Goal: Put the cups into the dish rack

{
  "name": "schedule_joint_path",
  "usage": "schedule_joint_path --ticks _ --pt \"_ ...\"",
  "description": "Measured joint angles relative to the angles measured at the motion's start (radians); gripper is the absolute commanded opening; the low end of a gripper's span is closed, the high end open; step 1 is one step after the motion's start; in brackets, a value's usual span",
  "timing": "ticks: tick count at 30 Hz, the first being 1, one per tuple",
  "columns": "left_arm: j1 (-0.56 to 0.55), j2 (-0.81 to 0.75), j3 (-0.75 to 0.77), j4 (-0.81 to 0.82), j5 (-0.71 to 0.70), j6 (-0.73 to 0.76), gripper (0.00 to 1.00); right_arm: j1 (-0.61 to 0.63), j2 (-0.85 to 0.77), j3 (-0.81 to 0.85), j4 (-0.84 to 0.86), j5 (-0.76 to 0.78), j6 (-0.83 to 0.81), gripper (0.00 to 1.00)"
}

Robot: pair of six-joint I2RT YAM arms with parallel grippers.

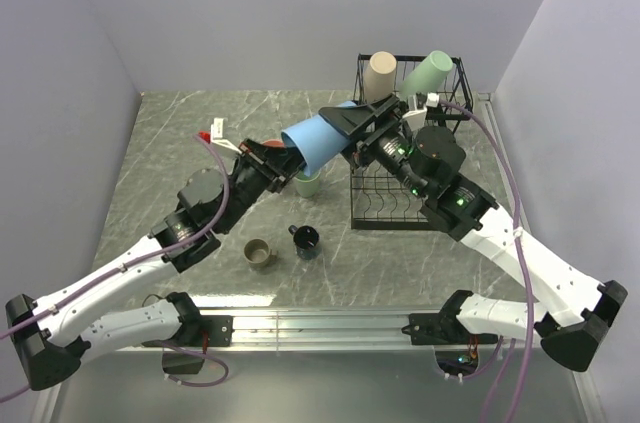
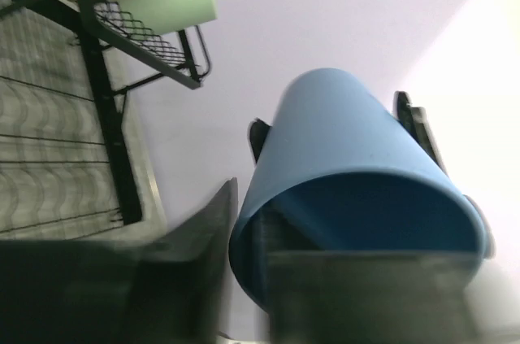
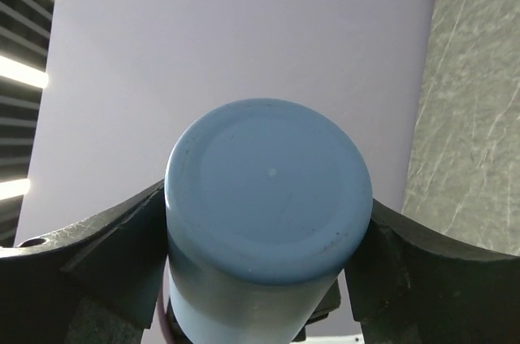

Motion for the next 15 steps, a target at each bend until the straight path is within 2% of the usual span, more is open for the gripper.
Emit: schedule_joint_path --ticks 2,3,4,9,15 --pt "-0.004 0.013 0.051 -0.067 -0.01 0.028 0.68 0.003 -0.001 0.031 -0.035 0.001 -0.029 0.0" --pt "-0.006 0.02 0.061 -0.095 -0.013 0.042 0.87 0.008 -0.005 0.045 -0.058 0.0 -0.05 0.0" --pt "-0.007 0.024 0.063 -0.124 -0.018 0.048 0.99 0.013 -0.008 0.051 -0.072 -0.001 -0.062 0.0" --pt "-0.012 -0.06 0.021 -0.31 -0.038 0.098 0.99 0.021 -0.06 0.099 -0.3 0.087 -0.195 0.0" --pt "-0.01 -0.324 -0.116 -0.541 -0.109 0.096 0.99 0.019 -0.177 0.101 -0.511 0.294 -0.327 0.0"
